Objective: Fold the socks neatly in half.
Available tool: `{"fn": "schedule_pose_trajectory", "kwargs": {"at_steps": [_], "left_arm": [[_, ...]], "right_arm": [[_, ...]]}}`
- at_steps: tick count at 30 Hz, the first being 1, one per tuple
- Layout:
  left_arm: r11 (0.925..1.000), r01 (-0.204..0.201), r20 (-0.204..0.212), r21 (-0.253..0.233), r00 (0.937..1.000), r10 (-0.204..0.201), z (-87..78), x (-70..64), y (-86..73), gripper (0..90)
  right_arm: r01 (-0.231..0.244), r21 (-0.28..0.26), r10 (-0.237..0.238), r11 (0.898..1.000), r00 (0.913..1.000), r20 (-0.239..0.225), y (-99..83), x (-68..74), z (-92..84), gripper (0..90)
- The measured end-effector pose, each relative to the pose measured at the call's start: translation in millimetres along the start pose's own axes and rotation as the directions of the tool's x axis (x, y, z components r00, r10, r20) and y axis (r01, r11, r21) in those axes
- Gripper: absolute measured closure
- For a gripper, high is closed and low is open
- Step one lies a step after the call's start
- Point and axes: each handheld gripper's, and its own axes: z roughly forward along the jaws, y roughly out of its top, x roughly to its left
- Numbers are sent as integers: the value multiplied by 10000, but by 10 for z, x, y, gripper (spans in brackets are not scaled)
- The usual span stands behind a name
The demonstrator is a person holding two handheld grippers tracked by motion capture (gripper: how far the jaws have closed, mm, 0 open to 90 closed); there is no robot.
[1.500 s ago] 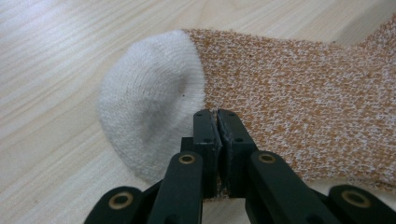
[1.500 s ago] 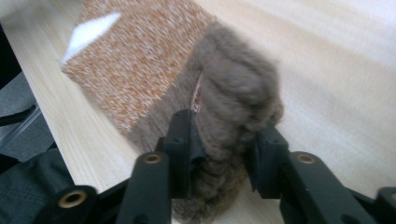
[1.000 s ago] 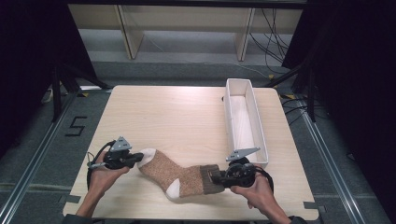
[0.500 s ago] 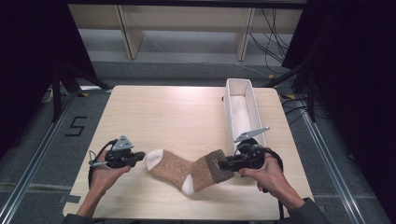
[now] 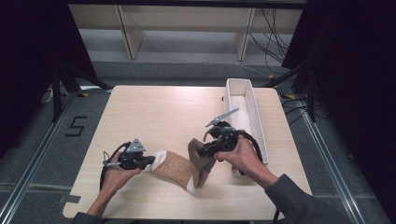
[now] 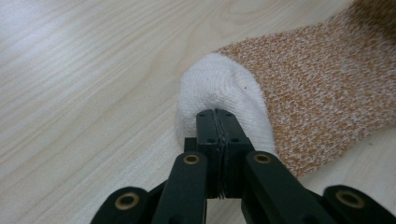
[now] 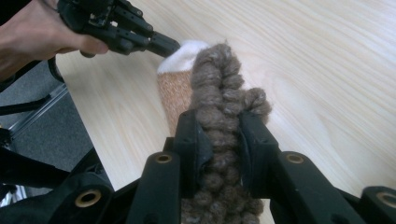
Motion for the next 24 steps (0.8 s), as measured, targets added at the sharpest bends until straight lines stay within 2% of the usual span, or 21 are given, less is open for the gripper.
{"fn": "schedule_pose_trajectory", "kwargs": {"at_steps": [4, 6, 8, 10, 11, 14, 16, 19, 20, 21, 22, 24], "left_arm": [[9998, 127, 41, -142, 9999, -126, -31, 9, -15, 878], [9987, 354, 36, -359, 9994, -353, -71, 41, -17, 873], [9961, 606, 113, -647, 9981, -600, -138, 73, -29, 872], [9947, 671, 180, -778, 9977, -659, -211, 111, -41, 872], [9939, 712, 87, -843, 9975, -708, -235, 120, -50, 872], [9912, 896, 300, -973, 9957, -871, -266, 119, -84, 872], [9909, 969, 239, -935, 9952, -950, -269, 110, -92, 871], [9913, 970, 286, -889, 9951, -948, -272, 111, -99, 868], [9921, 917, 302, -856, 9955, -894, -275, 121, -101, 867], [9877, 1198, 339, -1010, 9926, -1169, -262, 111, -103, 866], [9914, 1039, 330, -794, 9943, -1015, -276, 128, -110, 866], [9924, 1007, 307, -704, 9946, -988, -284, 134, -125, 865]], "right_arm": [[-202, 291, 202, 9994, 9998, -29, 184, 2, 178, 712], [-153, 438, 155, 9989, 9999, -31, 251, 5, 266, 712], [-199, 499, 203, 9986, 9998, -80, 306, 1, 353, 712], [-307, 642, 311, 9975, 9995, -54, 354, 20, 431, 713], [-188, 620, 191, 9979, 9998, -40, 375, 21, 473, 713], [-293, 718, 301, 9970, 9995, -100, 426, 75, 589, 713], [-96, 711, 110, 9974, 9998, -192, 450, 111, 668, 713], [-232, 812, 253, 9964, 9994, -257, 470, 152, 786, 713], [-125, 795, 148, 9968, 9995, -287, 474, 152, 833, 713], [-165, 863, 192, 9961, 9994, -298, 477, 164, 875, 714], [-130, 890, 156, 9960, 9995, -286, 480, 168, 920, 714], [-175, 969, 204, 9951, 9994, -296, 495, 179, 1010, 713]]}}
